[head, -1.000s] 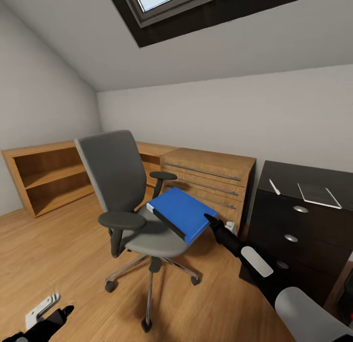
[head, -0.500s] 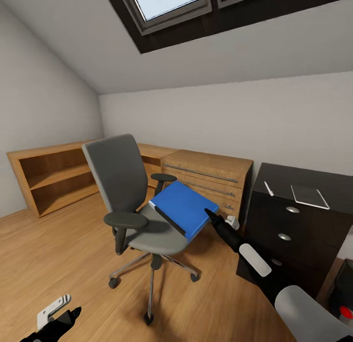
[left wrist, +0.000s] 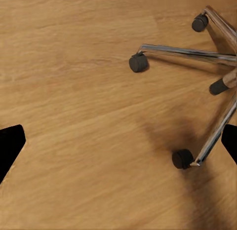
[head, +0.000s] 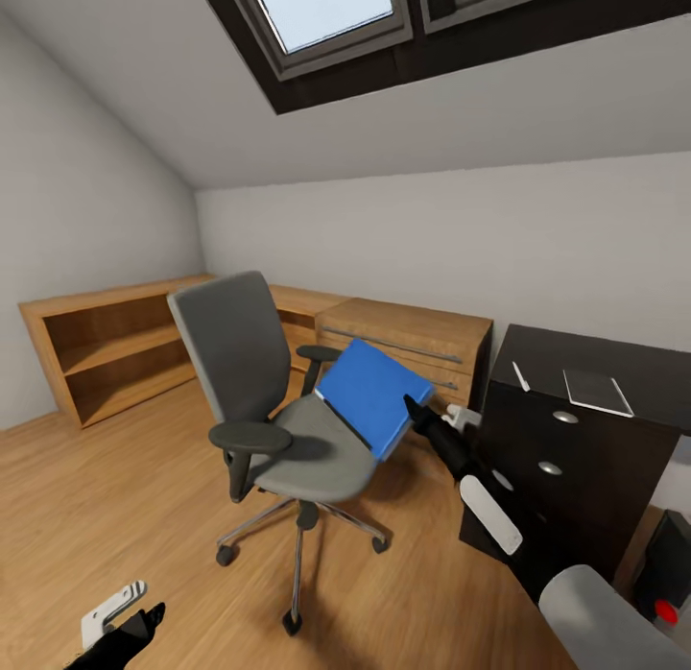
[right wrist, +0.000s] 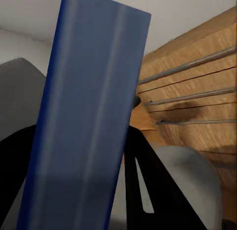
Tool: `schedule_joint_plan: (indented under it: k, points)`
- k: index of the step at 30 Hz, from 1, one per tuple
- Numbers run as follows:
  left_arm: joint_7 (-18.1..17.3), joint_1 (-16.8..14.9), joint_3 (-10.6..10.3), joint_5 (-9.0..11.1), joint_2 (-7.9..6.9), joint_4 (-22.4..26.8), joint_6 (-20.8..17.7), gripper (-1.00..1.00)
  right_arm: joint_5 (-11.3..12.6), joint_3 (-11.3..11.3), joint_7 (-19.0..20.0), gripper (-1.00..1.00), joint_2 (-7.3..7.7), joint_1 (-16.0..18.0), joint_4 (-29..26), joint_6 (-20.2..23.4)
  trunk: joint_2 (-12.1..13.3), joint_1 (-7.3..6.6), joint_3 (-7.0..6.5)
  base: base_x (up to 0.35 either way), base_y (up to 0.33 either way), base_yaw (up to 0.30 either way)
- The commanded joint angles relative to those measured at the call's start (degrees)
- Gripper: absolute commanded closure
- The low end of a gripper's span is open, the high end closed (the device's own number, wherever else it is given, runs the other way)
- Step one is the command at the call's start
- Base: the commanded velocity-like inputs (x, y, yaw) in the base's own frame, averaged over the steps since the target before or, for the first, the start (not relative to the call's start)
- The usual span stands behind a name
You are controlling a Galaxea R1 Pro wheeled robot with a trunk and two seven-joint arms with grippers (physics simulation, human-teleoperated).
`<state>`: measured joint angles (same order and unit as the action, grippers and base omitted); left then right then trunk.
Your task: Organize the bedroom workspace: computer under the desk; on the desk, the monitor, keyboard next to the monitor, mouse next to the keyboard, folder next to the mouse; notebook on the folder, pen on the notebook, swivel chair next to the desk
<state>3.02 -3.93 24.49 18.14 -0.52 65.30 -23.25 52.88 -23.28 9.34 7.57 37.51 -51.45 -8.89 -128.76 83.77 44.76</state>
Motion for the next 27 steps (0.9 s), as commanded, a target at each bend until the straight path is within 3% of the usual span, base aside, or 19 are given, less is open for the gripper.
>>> schedule_joint_plan:
  k: [1,2,3,7,9,10,11,13,16,20,23,27]
  points:
    - [0.4,0.0,-0.3,-0.3,0.04,-1.1,2.4,-1.0,-1.1,-0.2,-1.7,1.0,0.08,-1.1,-2.8,-0.5,0.4,-0.24,-0.12,0.0,0.0,0.0]
    - [0.6,0.0,-1.4,-1.1,0.06,-2.2,4.8,-1.0,-4.0,-0.2,-8.8,1.0,0.1,-3.6,-9.8,-0.4,0.8,-0.46,-0.3,0.0,0.0,0.0]
    - [0.7,0.0,-1.6,-1.2,0.05,-2.4,5.1,-1.0,-5.1,-0.2,-12.4,1.0,0.14,-4.4,-12.5,-0.3,1.2,-0.68,-0.48,0.0,0.0,0.0]
    - [1.6,0.0,-1.8,-1.3,0.06,-2.6,5.5,-1.0,-8.5,-0.2,-21.7,1.0,1.25,-5.5,-21.0,3.4,2.8,-1.55,-1.2,0.0,0.0,0.0]
    - [1.9,0.0,-1.9,-1.4,0.08,-2.7,5.7,-1.0,-9.7,0.1,-25.3,1.0,2.0,-5.8,-26.8,11.2,3.6,-1.99,-1.56,0.0,0.0,0.0]
    - [2.0,0.0,-1.9,-1.4,0.06,-2.8,5.7,-1.0,-10.0,1.1,-26.3,1.0,2.16,-5.8,-30.1,16.5,4.0,-2.21,-1.74,0.0,0.0,0.0]
    - [2.0,0.0,-2.0,-1.4,0.07,-2.8,5.7,-1.0,-10.0,1.9,-26.5,1.0,2.17,-5.9,-31.2,18.1,4.4,-2.43,-1.92,0.0,0.0,0.0]
    - [2.0,0.0,-2.0,-1.5,0.08,-2.8,5.8,-1.0,-10.0,6.0,-27.5,1.0,1.88,-5.9,-34.9,24.4,5.2,-2.87,-2.28,0.0,0.0,0.0]
    - [2.0,0.0,-2.1,-1.5,0.04,-2.7,5.9,-1.0,-9.9,9.1,-28.7,1.0,0.59,-5.9,-36.7,29.5,6.4,-3.53,-2.82,0.0,0.0,0.0]
    - [2.0,0.0,-2.2,-1.5,0.0,-3.6,5.9,-1.0,-9.6,12.6,-28.7,1.0,-0.58,-6.2,-37.9,33.5,8.0,-4.41,-3.53,0.0,0.0,0.0]
    - [1.9,0.0,-2.4,-1.5,-0.02,-5.4,5.9,-1.0,-9.2,12.8,-28.0,1.0,-0.84,-8.6,-38.2,33.6,9.2,-5.07,-4.07,0.0,0.0,0.0]
    - [1.8,0.0,-2.5,-1.5,-0.01,-5.6,5.9,-1.0,-9.1,13.0,-25.6,1.0,-0.77,-9.1,-38.3,33.5,10.8,-5.95,-4.79,0.0,0.0,0.0]
